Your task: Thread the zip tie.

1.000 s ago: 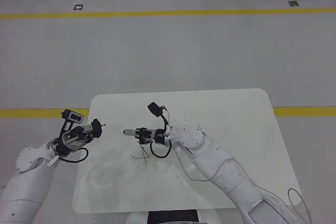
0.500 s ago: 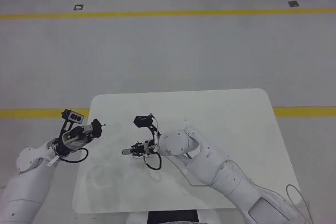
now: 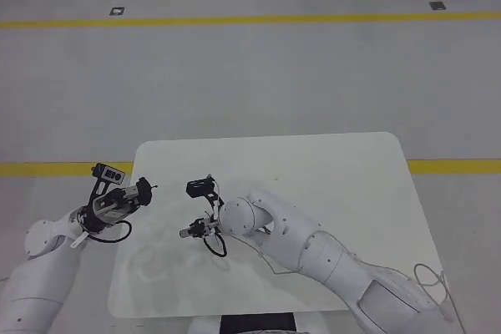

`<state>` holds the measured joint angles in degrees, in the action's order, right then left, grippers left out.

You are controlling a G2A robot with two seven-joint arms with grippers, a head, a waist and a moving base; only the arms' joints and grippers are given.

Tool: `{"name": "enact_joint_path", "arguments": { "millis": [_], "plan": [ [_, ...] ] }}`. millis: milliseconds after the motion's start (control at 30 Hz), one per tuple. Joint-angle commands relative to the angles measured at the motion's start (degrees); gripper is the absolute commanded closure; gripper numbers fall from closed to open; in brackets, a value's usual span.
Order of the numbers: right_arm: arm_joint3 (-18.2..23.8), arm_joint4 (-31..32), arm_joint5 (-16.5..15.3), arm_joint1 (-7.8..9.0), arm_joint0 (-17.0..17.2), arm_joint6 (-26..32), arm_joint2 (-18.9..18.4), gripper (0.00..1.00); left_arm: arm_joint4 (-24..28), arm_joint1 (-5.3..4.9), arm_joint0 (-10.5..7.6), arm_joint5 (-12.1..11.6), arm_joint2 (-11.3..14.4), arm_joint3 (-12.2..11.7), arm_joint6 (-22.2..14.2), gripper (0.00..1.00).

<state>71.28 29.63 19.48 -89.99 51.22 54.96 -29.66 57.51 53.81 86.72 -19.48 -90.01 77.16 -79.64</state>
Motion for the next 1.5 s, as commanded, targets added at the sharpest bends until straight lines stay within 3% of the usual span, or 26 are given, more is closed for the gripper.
{"name": "enact_joint_path", "arguments": {
  "millis": [0,333,433,700,767,800,933,1067,1467],
  "plan": [
    [-1.92,0.33,0.00,-0.99,-0.71,0.13,0.75,0.00,0.00,0.00,0.00,0.00,0.00,0.00,0.00,1.00],
    [-1.98,0.53,-0.16,-0.97,-0.40,-0.46,0.80,0.00,0.00,0.00,0.00,0.00,0.00,0.00,0.00,1.00],
    [-1.64,3.24,0.00,-1.08,-0.39,-0.05,1.93,0.00,0.00,0.00,0.00,0.00,0.00,0.00,0.00,1.00],
    [-3.71,7.59,0.00,-2.72,-1.34,1.93,3.35,0.00,0.00,0.00,0.00,0.00,0.00,0.00,0.00,1.00],
    [-4.39,8.55,0.00,-3.29,-1.35,2.03,3.30,0.16,0.00,0.00,0.00,0.00,0.00,0.00,0.00,1.00],
    [-4.59,8.98,0.00,-3.52,-1.34,2.03,3.26,0.29,0.00,0.00,0.00,0.00,0.00,0.00,0.00,1.00],
    [-5.29,11.64,0.00,-4.40,-1.06,2.06,2.97,0.51,0.00,0.00,0.00,0.00,0.00,0.00,0.00,1.00],
    [-5.31,14.66,0.00,-5.14,-0.44,2.62,2.57,0.51,0.00,0.00,0.00,0.00,0.00,0.00,0.00,1.00],
    [-4.79,22.40,0.00,-6.39,1.50,5.18,1.12,0.63,0.00,0.00,0.00,0.00,0.00,0.00,0.00,1.00]
  ]
}}
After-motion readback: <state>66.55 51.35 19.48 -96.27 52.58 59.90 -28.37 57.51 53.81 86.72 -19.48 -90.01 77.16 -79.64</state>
